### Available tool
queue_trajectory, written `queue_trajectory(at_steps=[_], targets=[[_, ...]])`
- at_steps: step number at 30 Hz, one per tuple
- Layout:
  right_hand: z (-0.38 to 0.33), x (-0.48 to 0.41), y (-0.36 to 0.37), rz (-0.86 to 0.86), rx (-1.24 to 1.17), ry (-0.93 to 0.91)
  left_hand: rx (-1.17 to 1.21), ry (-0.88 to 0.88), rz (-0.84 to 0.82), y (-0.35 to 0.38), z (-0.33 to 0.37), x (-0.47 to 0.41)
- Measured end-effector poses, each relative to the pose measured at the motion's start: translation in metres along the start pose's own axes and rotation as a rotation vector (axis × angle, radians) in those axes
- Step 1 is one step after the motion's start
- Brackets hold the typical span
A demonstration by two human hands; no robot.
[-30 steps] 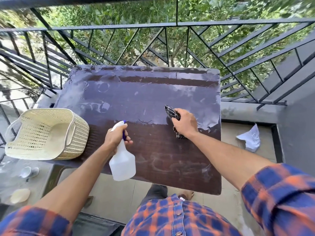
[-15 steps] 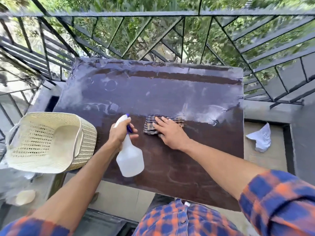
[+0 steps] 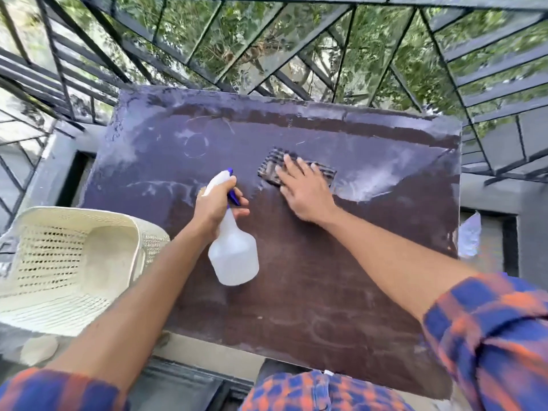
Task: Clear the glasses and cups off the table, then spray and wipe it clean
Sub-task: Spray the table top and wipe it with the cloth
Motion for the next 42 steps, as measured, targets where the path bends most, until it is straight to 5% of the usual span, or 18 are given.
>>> queue_trajectory(at_steps=[4, 7, 14, 18, 25, 32, 37, 42], targets=[[-0.036, 0.061, 0.028, 0.022, 0.041, -0.362, -0.036, 0.024, -0.02, 0.003, 0.016, -0.018], [-0.026, 0.06, 0.032, -0.017, 0.064, -0.457, -0.06, 0.037, -0.017, 0.005, 0.025, -0.026], [0.061, -0.102, -0.032, 0.007, -0.019, 0.068, -0.05, 0.035, -0.025, 0.016, 0.042, -0.046], [0.06, -0.121, -0.046, 0.1, -0.123, 0.223, -0.099, 0.016, -0.026, 0.015, 0.048, -0.061], [0.019, -0.04, -0.013, 0.159, -0.062, -0.087, -0.153, 0.011, -0.044, 0.018, 0.061, -0.081], [0.086, -0.129, -0.052, 0.09, -0.156, 0.331, -0.193, 0.012, -0.069, 0.027, 0.074, -0.092], [0.068, -0.15, -0.045, 0.082, -0.139, 0.313, -0.199, 0.033, -0.079, 0.037, 0.085, -0.099], [0.066, -0.099, -0.039, 0.15, -0.035, 0.076, -0.216, 0.022, -0.1, 0.055, 0.083, -0.102]])
Point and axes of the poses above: each hand's wrist, its own x-axis away from the middle knuckle, its own y-axis out of the palm, z = x × y, the point moved 10 cm from there along -x, towards the middle knuckle, and after that the axes turned 5 degrees about -z, right-handed, at the moved point
